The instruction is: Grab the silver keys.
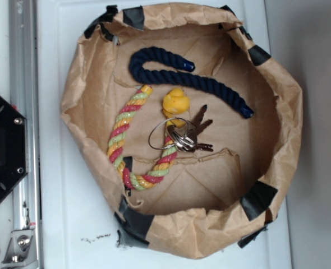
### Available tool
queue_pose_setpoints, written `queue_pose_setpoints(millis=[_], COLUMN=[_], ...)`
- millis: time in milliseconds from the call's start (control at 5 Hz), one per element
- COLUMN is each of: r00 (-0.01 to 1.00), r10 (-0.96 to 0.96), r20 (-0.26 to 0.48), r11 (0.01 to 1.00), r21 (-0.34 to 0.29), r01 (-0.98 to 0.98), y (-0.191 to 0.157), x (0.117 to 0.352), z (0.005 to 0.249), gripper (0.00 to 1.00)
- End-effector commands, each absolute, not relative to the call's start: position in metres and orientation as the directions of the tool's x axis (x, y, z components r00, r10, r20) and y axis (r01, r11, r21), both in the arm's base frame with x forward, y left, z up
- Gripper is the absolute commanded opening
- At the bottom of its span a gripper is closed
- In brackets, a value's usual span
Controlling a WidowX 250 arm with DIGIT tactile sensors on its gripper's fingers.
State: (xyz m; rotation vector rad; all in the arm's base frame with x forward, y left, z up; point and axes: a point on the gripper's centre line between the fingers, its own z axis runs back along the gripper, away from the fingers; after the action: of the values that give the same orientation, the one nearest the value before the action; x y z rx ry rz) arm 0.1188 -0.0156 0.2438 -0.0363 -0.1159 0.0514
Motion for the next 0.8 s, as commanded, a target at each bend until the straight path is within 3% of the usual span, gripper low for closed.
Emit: queue_pose_setpoints(millis=[0,200,400,600], r00=[0.992,0.983,0.932,0.912], r10=[0.053,0.108,0.188,0.308], r20=[0.115,0.151,0.310,0.269], r11=[0.998,0.994,0.982,0.950], r21=[-0.039,-0.038,-0.027,-0.142], r01=[-0.049,-0.103,-0.189,-0.279], y=[-0.016,-0.020,-0.018,0.006], x=[0.119,0.165,0.192,0.221], z=[0.244,0.227,0.221,0.197], gripper=[1.00,1.00,1.00,1.00])
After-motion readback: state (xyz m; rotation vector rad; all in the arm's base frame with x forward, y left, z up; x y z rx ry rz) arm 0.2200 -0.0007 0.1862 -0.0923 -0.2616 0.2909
